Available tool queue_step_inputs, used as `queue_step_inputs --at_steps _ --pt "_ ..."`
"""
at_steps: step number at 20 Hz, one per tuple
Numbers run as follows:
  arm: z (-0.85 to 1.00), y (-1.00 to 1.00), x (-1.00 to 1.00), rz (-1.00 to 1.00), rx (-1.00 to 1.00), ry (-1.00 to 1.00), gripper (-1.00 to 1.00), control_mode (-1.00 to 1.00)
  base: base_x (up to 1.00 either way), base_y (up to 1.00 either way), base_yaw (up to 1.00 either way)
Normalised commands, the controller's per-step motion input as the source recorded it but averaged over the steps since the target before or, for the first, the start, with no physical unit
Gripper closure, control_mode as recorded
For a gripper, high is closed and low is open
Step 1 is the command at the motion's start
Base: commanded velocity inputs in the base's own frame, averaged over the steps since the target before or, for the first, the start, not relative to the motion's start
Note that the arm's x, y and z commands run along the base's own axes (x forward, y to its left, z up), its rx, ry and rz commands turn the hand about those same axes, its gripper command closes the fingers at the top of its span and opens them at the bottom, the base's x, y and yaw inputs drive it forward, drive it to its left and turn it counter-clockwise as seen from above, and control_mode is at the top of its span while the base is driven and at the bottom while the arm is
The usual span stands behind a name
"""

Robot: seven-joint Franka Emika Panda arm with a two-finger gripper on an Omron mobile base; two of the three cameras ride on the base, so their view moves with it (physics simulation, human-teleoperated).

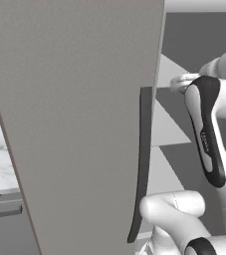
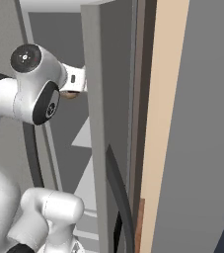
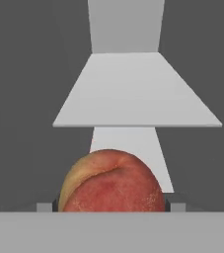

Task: Take the steak, potato, and peach from the freezer and place them in the bowl on the counter.

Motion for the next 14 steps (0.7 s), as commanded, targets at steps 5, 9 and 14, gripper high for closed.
queue_step_inputs --at_steps 5,9,14 --pt "0.02 0.37 -0.84 0.0 -0.01 0.1 1.0 -1.0 0.0 0.0 0.0" --pt "0.0 0.41 -0.85 0.0 -0.01 0.12 1.0 -1.0 0.0 0.0 0.0" --pt "0.0 0.33 -0.61 0.01 0.0 0.17 1.0 -1.0 0.0 0.0 0.0"
